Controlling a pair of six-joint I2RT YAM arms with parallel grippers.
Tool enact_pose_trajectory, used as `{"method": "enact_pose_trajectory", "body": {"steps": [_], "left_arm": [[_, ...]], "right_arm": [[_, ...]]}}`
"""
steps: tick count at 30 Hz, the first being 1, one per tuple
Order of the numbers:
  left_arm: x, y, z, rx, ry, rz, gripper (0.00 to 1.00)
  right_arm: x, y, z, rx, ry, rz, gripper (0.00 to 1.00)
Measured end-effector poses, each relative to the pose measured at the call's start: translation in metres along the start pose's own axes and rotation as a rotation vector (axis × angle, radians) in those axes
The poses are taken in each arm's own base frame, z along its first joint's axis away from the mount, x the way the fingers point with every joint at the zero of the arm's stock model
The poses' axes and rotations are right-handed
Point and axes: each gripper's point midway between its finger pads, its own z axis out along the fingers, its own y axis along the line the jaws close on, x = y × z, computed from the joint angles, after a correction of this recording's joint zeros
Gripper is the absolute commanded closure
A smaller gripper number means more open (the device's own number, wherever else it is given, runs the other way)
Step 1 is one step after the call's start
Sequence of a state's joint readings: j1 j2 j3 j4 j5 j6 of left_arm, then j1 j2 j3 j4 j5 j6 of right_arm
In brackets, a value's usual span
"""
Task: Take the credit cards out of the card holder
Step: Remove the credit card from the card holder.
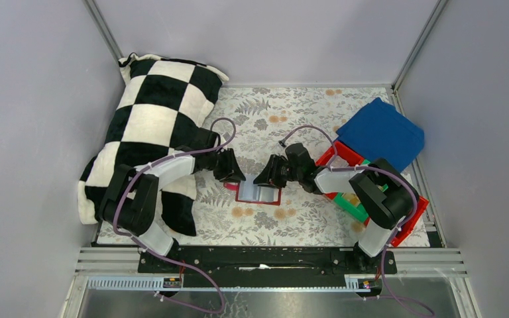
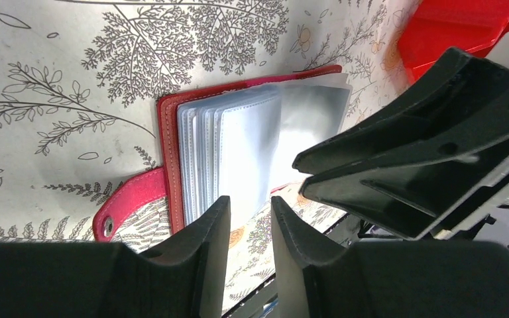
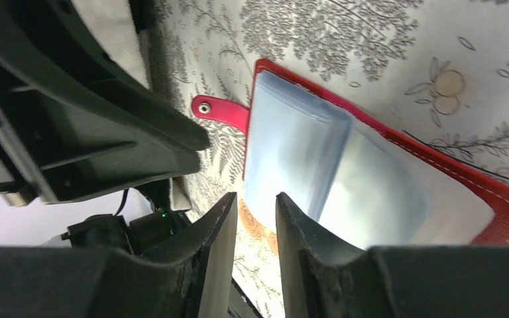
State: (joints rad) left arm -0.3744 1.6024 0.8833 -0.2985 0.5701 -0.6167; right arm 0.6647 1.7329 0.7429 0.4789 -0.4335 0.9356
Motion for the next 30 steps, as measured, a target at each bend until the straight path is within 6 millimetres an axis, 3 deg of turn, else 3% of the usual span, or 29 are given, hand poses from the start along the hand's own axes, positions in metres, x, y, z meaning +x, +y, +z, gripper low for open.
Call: {"method": "enact_pose_trajectory", "body": {"steps": [10,14,20,30], "left_arm": [[0.001,-0.005,-0.003,0.006,-0.008,0.025,0.63],[0.011,-0.013,0.003,0.015,0.018,0.057,0.61],[0.022,-0.013,0.019,0.004,0.058,0.058,0.5],[0.017,-0.007,0.026,-0.044,0.022,0.047,0.5]], "right_arm": [[0.02,-0.043,-0.012,0.143,0.013,0.018,0.65],[0.015,-0.037,-0.025,0.157,-0.026,-0.008,0.65],[-0.007,-0.017,-0.049,0.144,-0.122,-0.062,0.63],[-0.029,-0.027,-0.074,0.199,-0.195,-0.064,0.63]]}}
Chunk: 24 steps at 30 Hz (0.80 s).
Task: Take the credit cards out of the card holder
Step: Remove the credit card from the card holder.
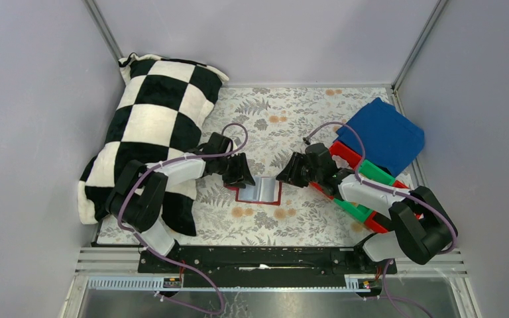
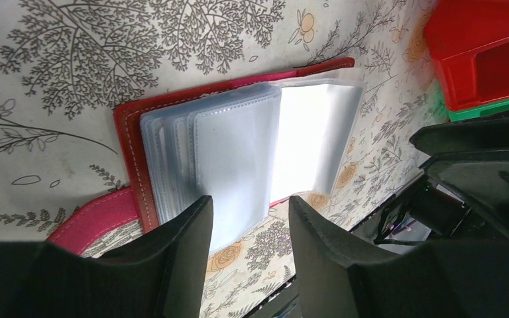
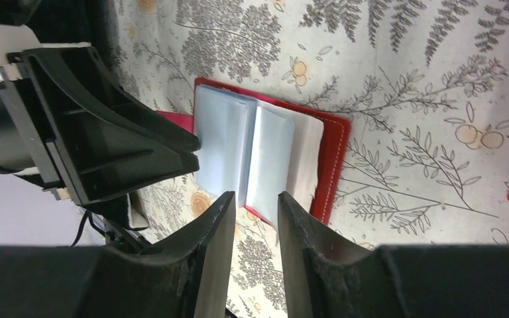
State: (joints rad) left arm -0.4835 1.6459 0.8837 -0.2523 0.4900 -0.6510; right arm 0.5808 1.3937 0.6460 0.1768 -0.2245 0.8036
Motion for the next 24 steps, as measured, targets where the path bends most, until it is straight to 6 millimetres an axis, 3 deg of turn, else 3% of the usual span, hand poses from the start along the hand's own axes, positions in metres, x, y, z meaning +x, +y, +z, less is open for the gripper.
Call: {"method": "enact_pose_trajectory", "body": {"steps": [10,19,24], "left_arm": [[0.0,-0.006,0.008,0.017,-0.003,0.011,0.49],[0.007,-0.026,0.023,0.098,0.042,0.016,0.49],[0.006,-0.022,0.016,0.035,0.004,0.037,0.49]], "right_arm": [[0.009,-0.011,-0.001,0.03,0.025,0.008,0.63],[0.012,-0.017,-0.001,0.049,0.029,0.014,0.63],[0.011,-0.018,-0.001,0.049,0.029,0.015,0.63]]}}
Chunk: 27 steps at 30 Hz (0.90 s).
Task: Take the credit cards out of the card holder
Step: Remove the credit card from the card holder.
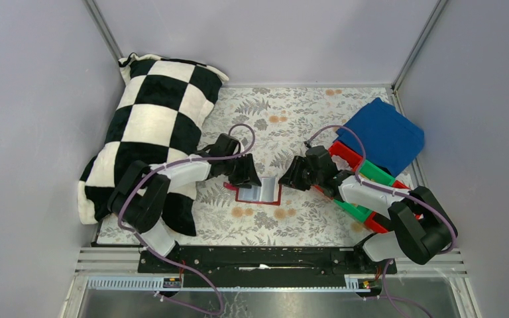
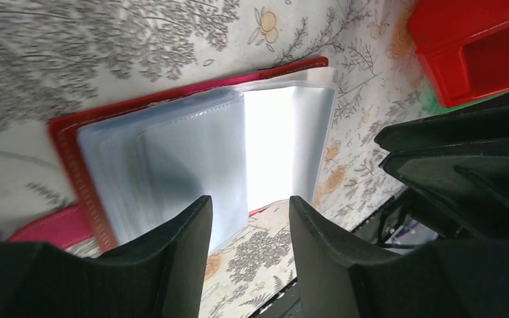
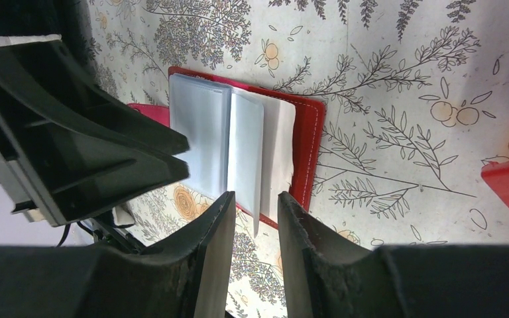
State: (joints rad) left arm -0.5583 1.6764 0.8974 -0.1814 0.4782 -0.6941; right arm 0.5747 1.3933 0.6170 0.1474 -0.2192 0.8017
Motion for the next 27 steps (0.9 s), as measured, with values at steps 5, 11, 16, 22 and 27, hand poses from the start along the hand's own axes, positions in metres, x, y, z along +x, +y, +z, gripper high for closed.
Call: {"method": "enact_pose_trajectory", "body": {"steps": [5,11,16,22,27], "left_arm": [[-0.011,0.002,-0.022,-0.074,-0.09,0.036,0.49],[-0.016,0.007,-0.029,-0.117,-0.126,0.049,0.49],[-0.013,0.013,-0.025,-0.135,-0.109,0.039,0.49],[-0.009,0.02,-0.019,-0.15,-0.086,0.027,0.49],[-0.008,0.022,-0.016,-0.153,-0.077,0.024,0.49]], "right_arm": [[0.0,0.0,0.0,0.0,0.0,0.0,0.63],[0.0,0.0,0.0,-0.002,0.001,0.001,0.63],[0.0,0.0,0.0,-0.001,0.002,0.002,0.63],[0.003,-0.003,0.0,0.005,0.007,0.004,0.63],[0.003,-0.003,0.0,0.006,0.008,0.005,0.63]]}}
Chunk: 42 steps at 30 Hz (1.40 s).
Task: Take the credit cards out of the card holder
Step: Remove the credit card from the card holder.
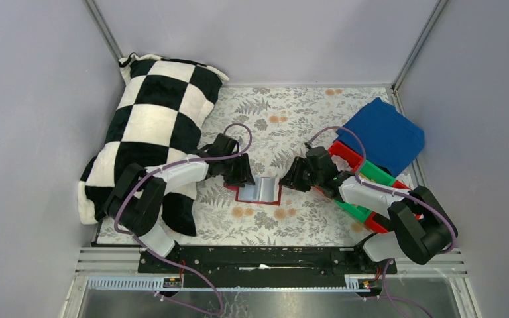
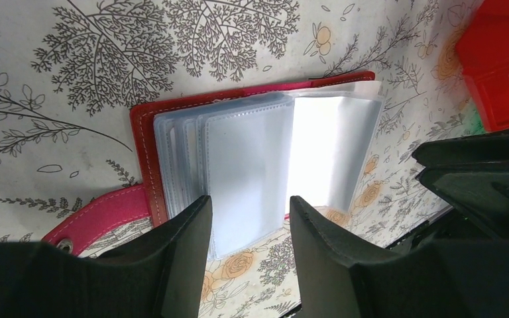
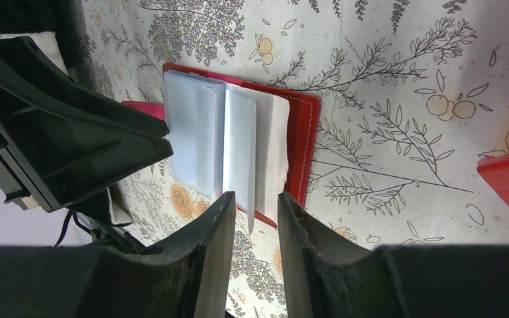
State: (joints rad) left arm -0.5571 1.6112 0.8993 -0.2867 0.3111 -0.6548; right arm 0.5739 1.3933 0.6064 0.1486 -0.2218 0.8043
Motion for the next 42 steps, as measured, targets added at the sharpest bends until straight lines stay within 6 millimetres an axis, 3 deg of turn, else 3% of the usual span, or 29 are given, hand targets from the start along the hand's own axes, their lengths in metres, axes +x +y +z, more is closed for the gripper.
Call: {"method": "enact_pose_trajectory", "body": {"steps": [13,25,32,36,42], "left_arm": [[0.004,-0.005,0.007,0.039,0.033,0.0,0.48],[0.013,-0.027,0.016,0.114,0.08,0.026,0.48],[0.015,-0.031,0.018,0.125,0.094,0.022,0.48],[0.015,-0.031,0.018,0.127,0.098,0.021,0.49],[0.015,-0.031,0.018,0.126,0.101,0.02,0.49]], "right_arm": [[0.0,0.0,0.0,-0.001,0.0,0.0,0.63],[-0.001,0.0,0.0,-0.003,-0.008,0.005,0.63],[-0.004,-0.027,0.001,0.117,-0.032,0.04,0.62],[0.006,-0.044,0.011,0.17,0.02,0.034,0.63],[0.004,-0.039,0.03,0.132,0.072,0.022,0.76]]}}
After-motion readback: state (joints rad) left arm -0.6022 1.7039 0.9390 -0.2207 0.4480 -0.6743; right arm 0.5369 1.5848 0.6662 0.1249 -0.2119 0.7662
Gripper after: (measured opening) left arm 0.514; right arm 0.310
